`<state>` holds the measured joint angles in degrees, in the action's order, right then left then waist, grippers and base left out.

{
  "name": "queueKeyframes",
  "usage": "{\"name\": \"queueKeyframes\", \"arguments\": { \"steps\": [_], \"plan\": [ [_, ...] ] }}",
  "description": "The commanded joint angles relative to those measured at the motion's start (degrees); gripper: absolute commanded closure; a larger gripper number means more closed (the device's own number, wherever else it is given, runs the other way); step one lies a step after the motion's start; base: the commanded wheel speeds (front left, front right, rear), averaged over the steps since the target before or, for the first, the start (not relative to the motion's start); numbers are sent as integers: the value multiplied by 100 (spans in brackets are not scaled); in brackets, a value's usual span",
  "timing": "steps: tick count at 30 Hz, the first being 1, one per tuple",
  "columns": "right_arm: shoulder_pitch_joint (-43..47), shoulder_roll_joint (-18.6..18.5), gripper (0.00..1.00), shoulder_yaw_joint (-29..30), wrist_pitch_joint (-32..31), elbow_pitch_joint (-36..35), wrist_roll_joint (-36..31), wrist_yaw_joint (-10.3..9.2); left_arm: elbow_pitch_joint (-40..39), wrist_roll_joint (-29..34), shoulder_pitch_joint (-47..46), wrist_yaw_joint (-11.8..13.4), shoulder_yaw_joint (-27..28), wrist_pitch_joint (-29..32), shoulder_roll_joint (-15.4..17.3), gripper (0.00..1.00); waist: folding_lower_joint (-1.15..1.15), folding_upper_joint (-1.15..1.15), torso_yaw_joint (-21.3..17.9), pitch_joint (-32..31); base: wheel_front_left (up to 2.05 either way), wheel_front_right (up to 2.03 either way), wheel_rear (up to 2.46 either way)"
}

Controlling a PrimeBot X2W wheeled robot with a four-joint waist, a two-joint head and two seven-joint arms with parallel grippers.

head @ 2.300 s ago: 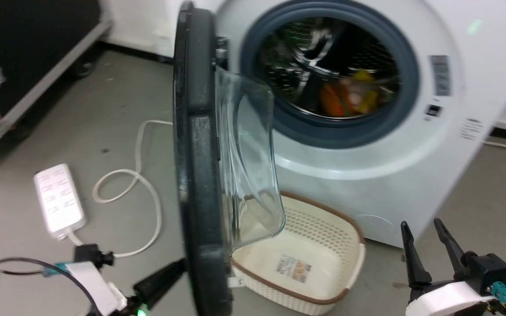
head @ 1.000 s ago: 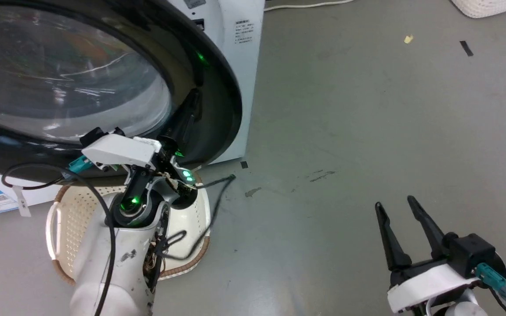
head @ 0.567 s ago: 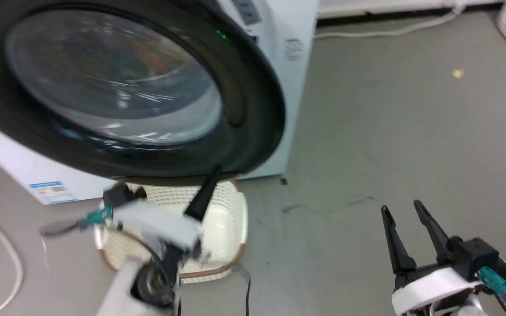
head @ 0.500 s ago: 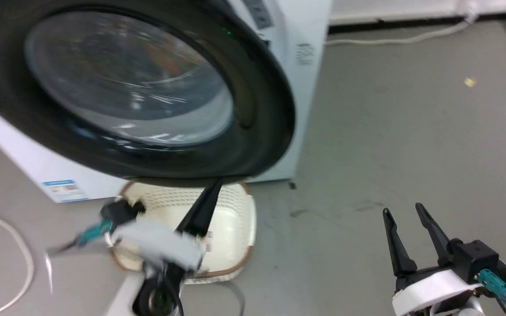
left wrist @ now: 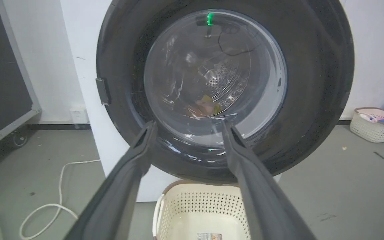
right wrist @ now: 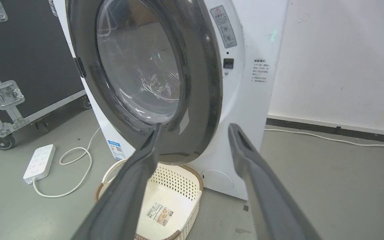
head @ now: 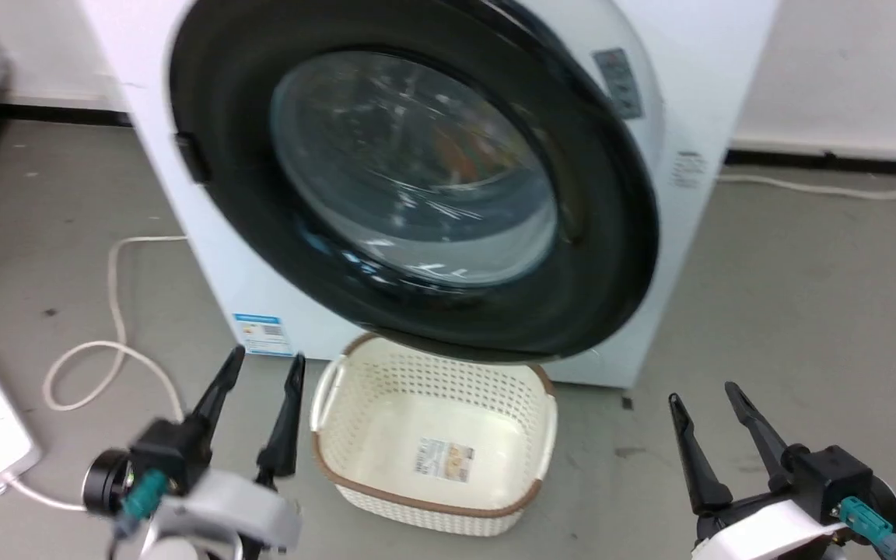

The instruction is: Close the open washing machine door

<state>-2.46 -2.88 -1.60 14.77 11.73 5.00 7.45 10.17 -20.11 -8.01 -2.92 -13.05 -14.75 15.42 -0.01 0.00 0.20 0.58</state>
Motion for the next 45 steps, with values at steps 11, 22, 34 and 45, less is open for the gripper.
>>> {"name": "queueKeyframes", "arguments": {
  "steps": [11,22,34,45],
  "plan": [
    [152,1,0,-230,23,-65,55,3,-386,1256,846,8,420,-24,-443,0,1,0,413,-39,0,0,0],
    [-866,-315,100,-786,23,69,-299,3,-355,1585,407,-185,520,-24,-641,0,1,0,705,826,0,0,0],
    [-3132,-1459,100,-939,20,1344,395,3,-479,1613,-104,-312,541,-25,-972,0,1,0,1129,1780,0,0,0],
    [-4869,-2017,100,-873,-56,2508,720,3,-559,1588,-302,-383,737,-25,-1101,0,1,0,1269,2163,0,0,0]
  ]
}}
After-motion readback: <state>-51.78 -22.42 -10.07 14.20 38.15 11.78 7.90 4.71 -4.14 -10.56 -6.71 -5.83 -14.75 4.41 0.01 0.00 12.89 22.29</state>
